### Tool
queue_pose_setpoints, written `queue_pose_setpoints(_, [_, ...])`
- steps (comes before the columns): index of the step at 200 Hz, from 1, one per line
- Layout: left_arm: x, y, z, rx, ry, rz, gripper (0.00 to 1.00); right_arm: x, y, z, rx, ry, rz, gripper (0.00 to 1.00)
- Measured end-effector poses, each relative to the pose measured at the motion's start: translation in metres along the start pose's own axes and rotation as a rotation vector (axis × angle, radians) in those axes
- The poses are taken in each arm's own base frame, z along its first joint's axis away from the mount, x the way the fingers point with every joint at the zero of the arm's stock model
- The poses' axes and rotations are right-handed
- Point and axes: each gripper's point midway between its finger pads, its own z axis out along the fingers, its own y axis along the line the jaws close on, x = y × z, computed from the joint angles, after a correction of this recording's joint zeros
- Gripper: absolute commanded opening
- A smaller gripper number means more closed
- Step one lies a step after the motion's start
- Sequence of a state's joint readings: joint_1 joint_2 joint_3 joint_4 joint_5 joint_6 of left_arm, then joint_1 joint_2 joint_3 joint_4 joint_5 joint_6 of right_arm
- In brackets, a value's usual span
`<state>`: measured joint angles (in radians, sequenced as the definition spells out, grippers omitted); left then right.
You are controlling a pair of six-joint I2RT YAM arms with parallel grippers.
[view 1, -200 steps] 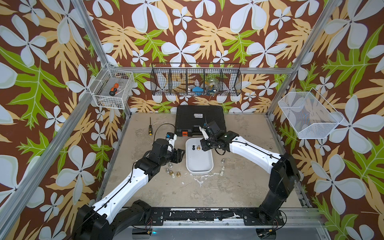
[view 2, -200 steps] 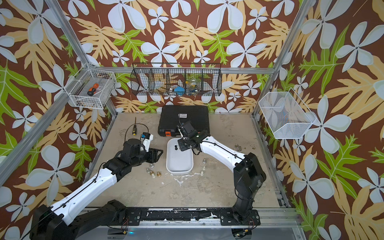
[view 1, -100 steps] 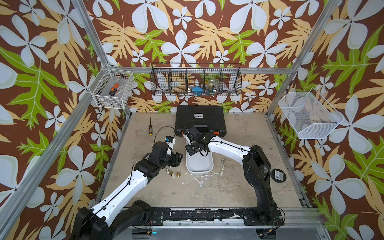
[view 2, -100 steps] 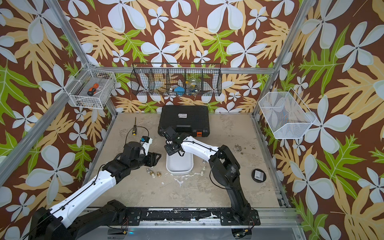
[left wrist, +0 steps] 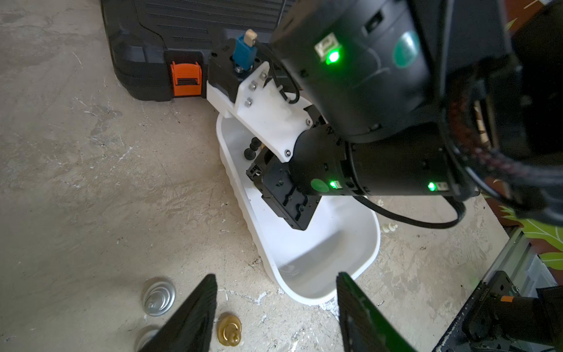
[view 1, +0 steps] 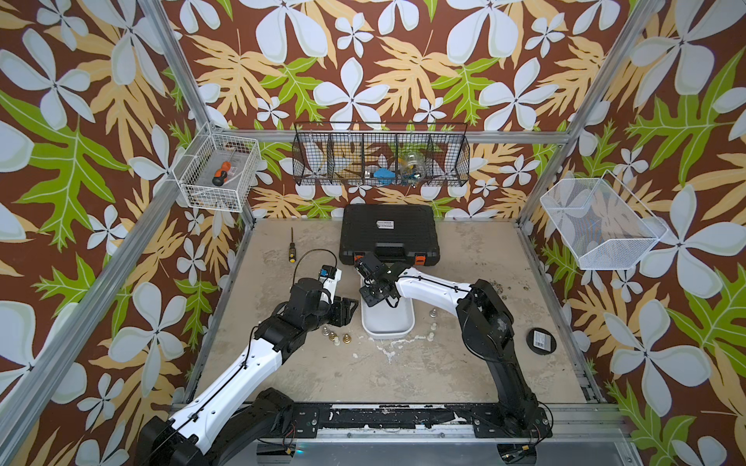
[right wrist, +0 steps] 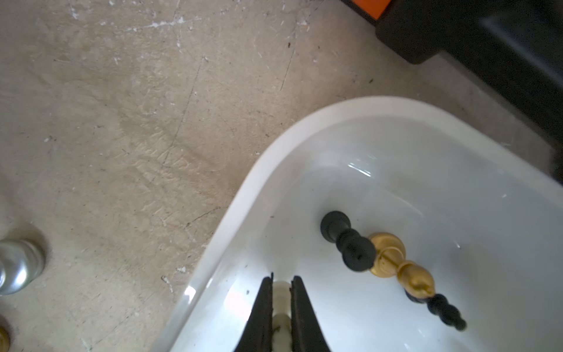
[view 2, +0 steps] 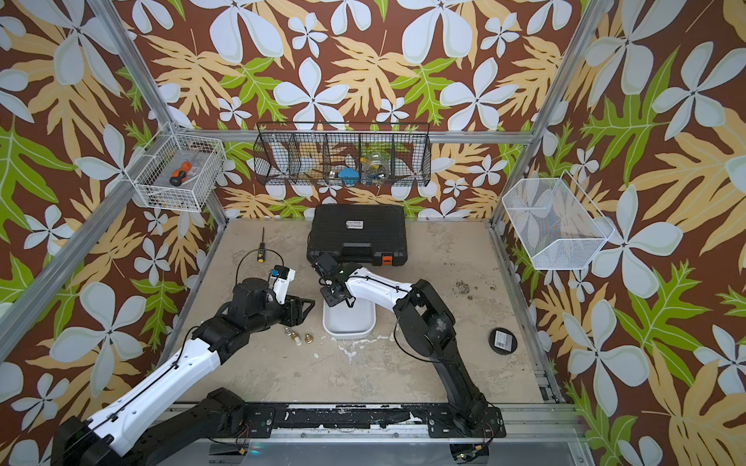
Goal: Put the chess pieces into the storage box
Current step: Place the chess piece in the storage box.
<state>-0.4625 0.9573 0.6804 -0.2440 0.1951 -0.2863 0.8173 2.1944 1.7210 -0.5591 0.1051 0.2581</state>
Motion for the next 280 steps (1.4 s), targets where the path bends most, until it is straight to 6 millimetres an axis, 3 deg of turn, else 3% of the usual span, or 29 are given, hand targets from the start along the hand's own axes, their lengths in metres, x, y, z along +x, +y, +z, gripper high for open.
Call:
queue_pose_setpoints(94, [0.0, -0.003, 0.002, 0.02, 0.005, 0.0, 0.64, 0.004, -0.014, 0.012, 0.001, -0.002, 0.056, 0.09])
queue_pose_setpoints(193, [0.002, -0.003, 0.003, 0.02, 0.014, -0.002, 0.65, 0.001, -0.007, 0.013, -0.038, -0.013, 0.058, 0.1])
queue_pose_setpoints(280, [0.004, -0.003, 0.005, 0.025, 0.024, -0.003, 0.65, 0.003, -0.007, 0.015, -0.036, -0.006, 0.06, 0.21])
